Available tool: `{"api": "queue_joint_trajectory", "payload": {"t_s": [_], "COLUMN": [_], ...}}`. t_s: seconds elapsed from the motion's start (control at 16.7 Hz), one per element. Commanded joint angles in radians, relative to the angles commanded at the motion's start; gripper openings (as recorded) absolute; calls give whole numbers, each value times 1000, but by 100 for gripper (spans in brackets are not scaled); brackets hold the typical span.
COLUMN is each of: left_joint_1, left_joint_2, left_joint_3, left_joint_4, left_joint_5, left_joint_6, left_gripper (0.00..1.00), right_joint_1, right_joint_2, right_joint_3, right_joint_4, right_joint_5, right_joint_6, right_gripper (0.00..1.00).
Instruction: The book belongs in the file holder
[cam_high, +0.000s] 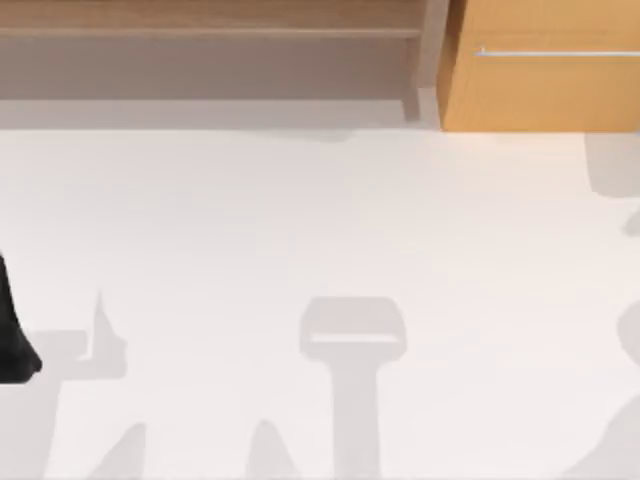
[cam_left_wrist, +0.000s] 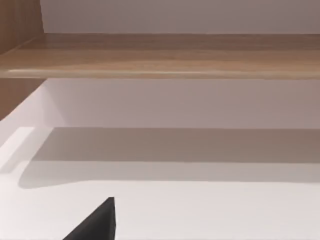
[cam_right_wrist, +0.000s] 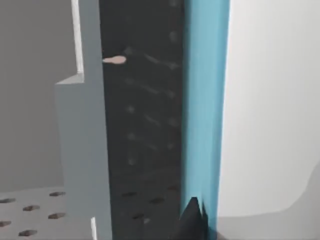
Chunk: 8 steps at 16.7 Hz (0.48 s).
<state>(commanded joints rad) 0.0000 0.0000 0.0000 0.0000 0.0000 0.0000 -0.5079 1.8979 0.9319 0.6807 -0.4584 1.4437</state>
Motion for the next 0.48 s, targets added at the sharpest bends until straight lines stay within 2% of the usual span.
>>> {"api": "queue_joint_trajectory", "payload": {"t_s": [0.48], "left_joint_1": [0], "left_joint_2": [0], "left_joint_3": [0], "left_joint_4": [0], "left_joint_5": [0], "left_joint_6": [0], "left_gripper": [100], "right_joint_1": [22], "right_joint_2": [75], "right_joint_3": [82], "right_joint_4": [-11], "right_joint_5": [29], "right_joint_6": [9], "right_gripper": [0]}}
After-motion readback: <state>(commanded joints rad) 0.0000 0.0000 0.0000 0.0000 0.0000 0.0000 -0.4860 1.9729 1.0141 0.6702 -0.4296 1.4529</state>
